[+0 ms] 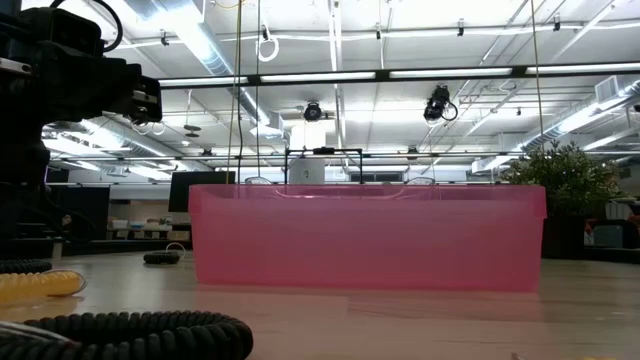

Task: Sort spring keychains
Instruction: Put the middle right orange spring keychain into the pink bin

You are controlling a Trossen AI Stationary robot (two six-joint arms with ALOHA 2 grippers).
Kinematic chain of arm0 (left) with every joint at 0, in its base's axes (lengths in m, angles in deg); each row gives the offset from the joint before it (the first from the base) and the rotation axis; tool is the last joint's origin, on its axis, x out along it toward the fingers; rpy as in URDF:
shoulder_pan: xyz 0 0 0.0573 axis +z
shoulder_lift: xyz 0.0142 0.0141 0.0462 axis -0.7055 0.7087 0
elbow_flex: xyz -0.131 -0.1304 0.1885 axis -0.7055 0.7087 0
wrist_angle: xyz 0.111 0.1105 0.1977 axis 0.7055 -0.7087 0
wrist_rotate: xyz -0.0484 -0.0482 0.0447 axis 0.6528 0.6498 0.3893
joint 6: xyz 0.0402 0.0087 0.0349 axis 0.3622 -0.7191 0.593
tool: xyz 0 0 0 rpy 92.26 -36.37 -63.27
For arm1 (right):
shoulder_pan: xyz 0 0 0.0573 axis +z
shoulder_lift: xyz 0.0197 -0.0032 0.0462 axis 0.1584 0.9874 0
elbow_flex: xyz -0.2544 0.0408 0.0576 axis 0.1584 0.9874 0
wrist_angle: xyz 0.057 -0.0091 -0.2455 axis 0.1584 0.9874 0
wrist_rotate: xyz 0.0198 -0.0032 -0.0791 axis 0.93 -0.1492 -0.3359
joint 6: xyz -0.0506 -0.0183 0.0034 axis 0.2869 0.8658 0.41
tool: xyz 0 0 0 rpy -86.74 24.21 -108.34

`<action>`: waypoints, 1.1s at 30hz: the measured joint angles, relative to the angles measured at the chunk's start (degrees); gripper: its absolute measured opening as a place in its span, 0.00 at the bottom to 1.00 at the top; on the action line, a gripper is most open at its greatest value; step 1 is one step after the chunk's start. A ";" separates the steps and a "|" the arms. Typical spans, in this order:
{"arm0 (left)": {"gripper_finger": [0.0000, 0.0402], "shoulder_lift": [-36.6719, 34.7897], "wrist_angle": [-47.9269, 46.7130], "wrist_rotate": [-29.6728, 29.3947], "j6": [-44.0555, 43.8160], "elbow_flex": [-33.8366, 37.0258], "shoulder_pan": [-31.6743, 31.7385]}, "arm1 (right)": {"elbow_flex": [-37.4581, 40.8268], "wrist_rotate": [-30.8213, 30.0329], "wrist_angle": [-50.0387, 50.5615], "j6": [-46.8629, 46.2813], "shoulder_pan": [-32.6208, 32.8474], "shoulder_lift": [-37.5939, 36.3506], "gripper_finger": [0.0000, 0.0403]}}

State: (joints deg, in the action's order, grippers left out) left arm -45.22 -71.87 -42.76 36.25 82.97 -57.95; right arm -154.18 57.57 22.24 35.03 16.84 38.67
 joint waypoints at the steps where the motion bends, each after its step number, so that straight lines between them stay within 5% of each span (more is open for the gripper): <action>1: 0.17 0.00 0.00 0.00 0.00 0.00 -0.02 | -0.21 -0.01 0.26 0.31 0.32 0.79 0.41; 18: 0.17 0.00 0.00 0.00 0.00 -0.02 -0.01 | -11.08 -0.74 10.43 3.00 9.03 13.81 0.41; 33: 0.17 0.00 0.00 0.00 0.00 -0.02 0.00 | -18.67 -11.47 19.15 -1.36 19.93 20.99 0.41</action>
State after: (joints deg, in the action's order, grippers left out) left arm -45.22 -71.87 -42.76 36.26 82.95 -57.95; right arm -172.84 46.11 41.38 33.67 36.78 59.66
